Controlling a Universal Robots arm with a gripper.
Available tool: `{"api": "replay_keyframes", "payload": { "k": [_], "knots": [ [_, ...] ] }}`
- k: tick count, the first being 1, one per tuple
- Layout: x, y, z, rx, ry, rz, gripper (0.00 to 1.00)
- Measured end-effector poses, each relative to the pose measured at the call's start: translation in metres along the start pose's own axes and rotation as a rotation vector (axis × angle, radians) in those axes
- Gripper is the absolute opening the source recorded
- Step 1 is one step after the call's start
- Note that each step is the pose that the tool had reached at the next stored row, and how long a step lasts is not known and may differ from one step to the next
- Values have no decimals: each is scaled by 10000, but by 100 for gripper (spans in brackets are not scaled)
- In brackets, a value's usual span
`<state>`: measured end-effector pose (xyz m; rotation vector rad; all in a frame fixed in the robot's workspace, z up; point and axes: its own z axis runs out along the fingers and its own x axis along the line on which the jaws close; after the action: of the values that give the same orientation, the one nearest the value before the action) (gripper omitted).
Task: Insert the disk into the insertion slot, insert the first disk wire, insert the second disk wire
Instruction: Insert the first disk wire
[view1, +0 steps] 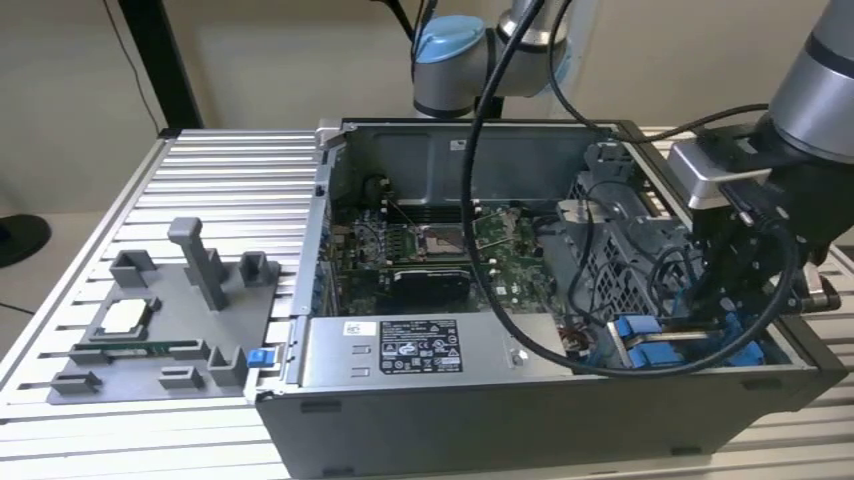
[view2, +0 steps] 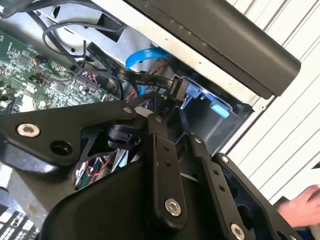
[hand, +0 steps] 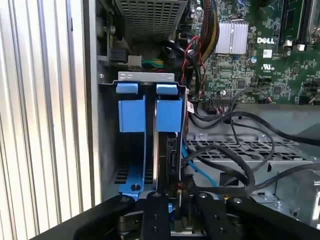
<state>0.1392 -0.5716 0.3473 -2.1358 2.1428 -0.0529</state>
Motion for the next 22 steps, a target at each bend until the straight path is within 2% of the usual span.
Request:
{"api": "replay_keyframes", "payload": {
  "k": [4,8,15,16,17,22],
  "knots": [
    [-6,-13,-120,-56,4,3,100],
    [-10,-21,-193,-73,1,4,100],
    [-11,-32,-201,-86,5,2,100],
    [-11,-53,-200,-139,6,5,100],
    [-10,-82,-196,-231,6,13,100],
    [-10,-239,-178,-736,8,42,100]
  ]
}}
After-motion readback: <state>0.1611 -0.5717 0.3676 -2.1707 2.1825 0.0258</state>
